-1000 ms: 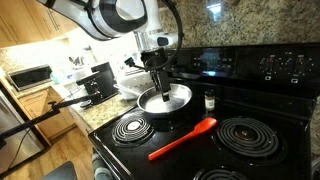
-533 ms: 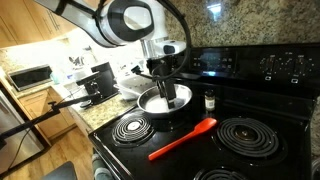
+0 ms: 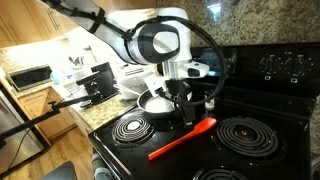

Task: Take the red spoon and mix the content in the pot

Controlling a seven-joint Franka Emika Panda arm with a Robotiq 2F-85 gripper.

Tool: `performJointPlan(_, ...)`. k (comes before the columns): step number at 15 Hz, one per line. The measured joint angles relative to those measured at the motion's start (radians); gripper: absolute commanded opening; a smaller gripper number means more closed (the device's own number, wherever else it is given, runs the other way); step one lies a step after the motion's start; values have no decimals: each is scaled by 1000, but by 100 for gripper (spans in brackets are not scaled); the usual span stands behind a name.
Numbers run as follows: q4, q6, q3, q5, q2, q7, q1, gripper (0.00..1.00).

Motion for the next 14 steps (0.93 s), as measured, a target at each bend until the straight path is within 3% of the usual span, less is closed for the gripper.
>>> performJointPlan(6, 85, -29, -6, 3, 114, -110, -17, 100)
performJointPlan(11, 87, -4, -6, 7, 140, -281, -43, 100)
performJointPlan(14, 84, -6, -10, 9, 156, -291, -62, 100)
